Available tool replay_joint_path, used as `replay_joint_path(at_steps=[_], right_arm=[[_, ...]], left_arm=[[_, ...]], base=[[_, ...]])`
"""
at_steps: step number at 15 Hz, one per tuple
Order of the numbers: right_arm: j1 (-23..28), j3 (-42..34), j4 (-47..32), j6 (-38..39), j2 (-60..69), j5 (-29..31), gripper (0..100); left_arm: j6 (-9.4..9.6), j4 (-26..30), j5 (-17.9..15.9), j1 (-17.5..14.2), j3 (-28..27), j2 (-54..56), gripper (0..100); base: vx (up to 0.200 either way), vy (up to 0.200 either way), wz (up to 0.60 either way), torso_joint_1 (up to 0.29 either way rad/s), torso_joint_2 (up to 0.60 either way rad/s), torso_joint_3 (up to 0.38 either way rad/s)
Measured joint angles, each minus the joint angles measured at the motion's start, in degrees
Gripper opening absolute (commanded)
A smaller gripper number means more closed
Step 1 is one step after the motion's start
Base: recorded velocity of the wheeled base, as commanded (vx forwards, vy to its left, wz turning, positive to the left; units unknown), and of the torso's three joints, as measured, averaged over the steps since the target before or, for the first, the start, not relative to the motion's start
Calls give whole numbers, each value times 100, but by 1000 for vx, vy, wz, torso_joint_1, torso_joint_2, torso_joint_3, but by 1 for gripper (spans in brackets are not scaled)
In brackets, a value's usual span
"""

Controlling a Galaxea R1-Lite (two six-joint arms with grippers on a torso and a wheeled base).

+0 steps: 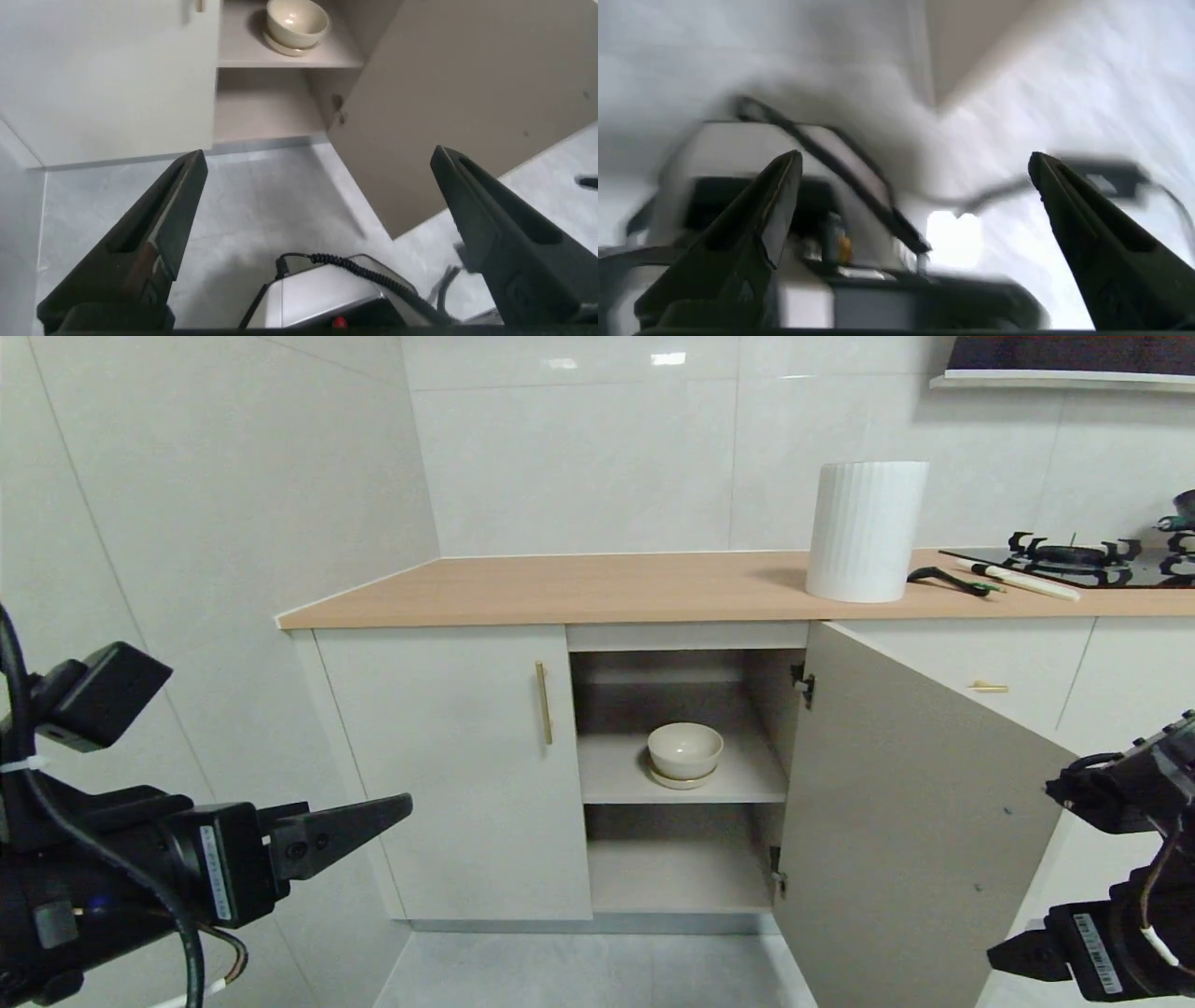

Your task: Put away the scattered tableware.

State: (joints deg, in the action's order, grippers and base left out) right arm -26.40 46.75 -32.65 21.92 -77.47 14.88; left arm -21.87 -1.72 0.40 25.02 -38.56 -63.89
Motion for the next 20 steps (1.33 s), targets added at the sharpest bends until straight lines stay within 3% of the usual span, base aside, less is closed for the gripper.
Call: replay_joint_path(at_steps=[2,6,11,16,20], right_arm=[[315,73,-101,-145,0,345,100],[1412,165,-79,-435,-63,1245,100],[2308,317,752,-474,-458,1343,100],[2432,305,1286,-321,-1064,1297,100],[2178,296,1437,-6,-1296,1065,100]], left_arm=[[1,-2,2,1,2,0,100],[1,0,2,1,9,-5,100],[0,-2,-9,0,6,-7,100],[-2,-2,-11,-5,0,-7,100],[-7,-5,-9,-5,-2,-5,100]], base=[[0,0,0,0,0,0],[0,0,0,0,0,0],[0,0,0,0,0,0],[0,0,0,0,0,0],[0,0,0,0,0,0]])
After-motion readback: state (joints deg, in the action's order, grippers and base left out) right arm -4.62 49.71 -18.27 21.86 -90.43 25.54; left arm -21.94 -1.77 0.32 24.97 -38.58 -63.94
